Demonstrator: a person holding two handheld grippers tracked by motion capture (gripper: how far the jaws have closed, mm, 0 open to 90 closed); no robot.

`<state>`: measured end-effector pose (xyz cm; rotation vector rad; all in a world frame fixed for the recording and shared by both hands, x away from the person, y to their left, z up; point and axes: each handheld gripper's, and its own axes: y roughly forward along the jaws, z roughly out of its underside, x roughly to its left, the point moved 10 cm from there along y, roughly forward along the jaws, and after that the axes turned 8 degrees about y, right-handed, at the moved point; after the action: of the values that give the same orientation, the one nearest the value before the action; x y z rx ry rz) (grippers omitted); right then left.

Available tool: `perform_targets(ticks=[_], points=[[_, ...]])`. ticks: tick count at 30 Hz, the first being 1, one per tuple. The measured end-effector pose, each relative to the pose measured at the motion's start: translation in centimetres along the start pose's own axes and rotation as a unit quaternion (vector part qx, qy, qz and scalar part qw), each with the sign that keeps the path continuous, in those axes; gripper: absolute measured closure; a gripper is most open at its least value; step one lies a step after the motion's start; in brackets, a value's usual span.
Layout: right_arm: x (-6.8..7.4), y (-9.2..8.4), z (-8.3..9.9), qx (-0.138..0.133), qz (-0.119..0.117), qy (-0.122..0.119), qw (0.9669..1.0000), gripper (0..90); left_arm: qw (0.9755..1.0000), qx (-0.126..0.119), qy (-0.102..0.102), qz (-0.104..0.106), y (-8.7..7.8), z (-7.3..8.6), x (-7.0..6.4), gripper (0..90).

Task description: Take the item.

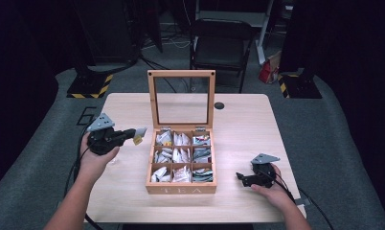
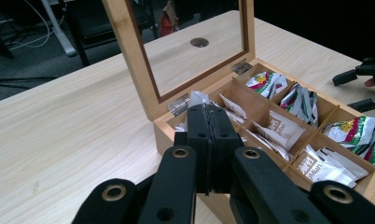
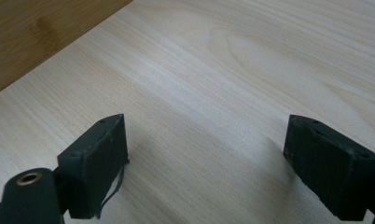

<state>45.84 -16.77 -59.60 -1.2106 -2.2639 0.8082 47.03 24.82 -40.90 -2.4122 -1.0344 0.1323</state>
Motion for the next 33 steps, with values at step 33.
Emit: perform_targets(ticks=[33], points=[[0.0, 0.0, 0.0, 0.000, 0.000, 0.000, 1.0000, 12.9, 0.9980, -0.012, -0.037, -0.050, -3.8, 1.1, 4.1, 89.4]])
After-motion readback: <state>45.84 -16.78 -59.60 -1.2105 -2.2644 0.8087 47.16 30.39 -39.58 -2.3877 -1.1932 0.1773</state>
